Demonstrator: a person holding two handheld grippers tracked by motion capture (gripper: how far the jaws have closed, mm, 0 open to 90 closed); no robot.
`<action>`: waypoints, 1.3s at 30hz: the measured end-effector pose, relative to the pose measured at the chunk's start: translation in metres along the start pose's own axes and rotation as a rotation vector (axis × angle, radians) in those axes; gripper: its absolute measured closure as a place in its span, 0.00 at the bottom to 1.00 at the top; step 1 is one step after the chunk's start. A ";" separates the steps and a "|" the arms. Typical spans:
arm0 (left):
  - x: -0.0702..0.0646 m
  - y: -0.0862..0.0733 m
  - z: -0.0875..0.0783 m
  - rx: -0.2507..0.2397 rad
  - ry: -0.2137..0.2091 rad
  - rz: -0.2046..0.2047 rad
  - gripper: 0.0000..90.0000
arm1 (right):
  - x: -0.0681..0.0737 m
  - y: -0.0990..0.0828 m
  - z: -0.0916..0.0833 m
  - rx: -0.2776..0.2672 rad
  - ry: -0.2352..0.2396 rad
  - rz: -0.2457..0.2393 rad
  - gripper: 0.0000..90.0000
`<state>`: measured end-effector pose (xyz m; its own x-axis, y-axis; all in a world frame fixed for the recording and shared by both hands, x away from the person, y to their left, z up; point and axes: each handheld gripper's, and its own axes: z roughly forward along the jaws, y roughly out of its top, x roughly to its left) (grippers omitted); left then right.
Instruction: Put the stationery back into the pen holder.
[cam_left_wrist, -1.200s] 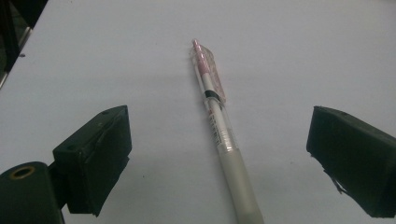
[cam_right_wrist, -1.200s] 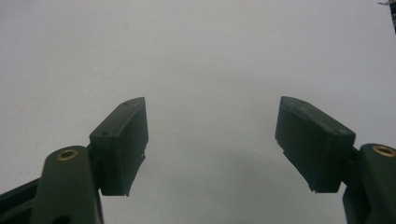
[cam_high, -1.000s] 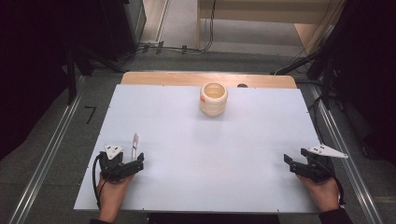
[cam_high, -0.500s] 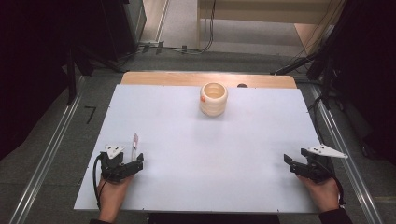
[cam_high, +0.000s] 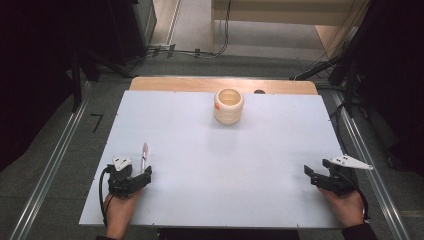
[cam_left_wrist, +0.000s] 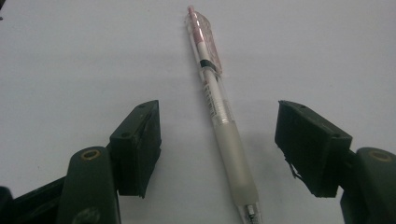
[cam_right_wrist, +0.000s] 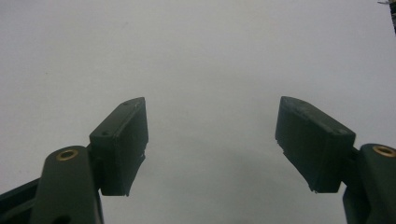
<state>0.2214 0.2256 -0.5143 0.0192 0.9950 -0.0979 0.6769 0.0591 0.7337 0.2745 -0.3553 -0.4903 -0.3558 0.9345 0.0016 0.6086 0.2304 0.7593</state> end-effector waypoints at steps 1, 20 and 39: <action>0.000 0.000 0.000 0.001 0.000 -0.001 0.37 | 0.000 0.000 0.000 -0.001 0.001 -0.001 0.27; -0.002 -0.004 -0.006 0.019 0.035 0.016 0.58 | 0.000 -0.001 -0.001 -0.002 -0.001 -0.004 0.27; -0.008 -0.010 -0.012 0.033 0.047 0.058 0.84 | 0.000 0.000 0.000 0.000 0.005 -0.003 0.27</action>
<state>0.2060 0.2180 -0.5129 0.0255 0.9994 -0.0236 0.6994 -0.0010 0.7147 0.2743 -0.3559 -0.4903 -0.3614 0.9324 0.0022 0.6074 0.2336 0.7593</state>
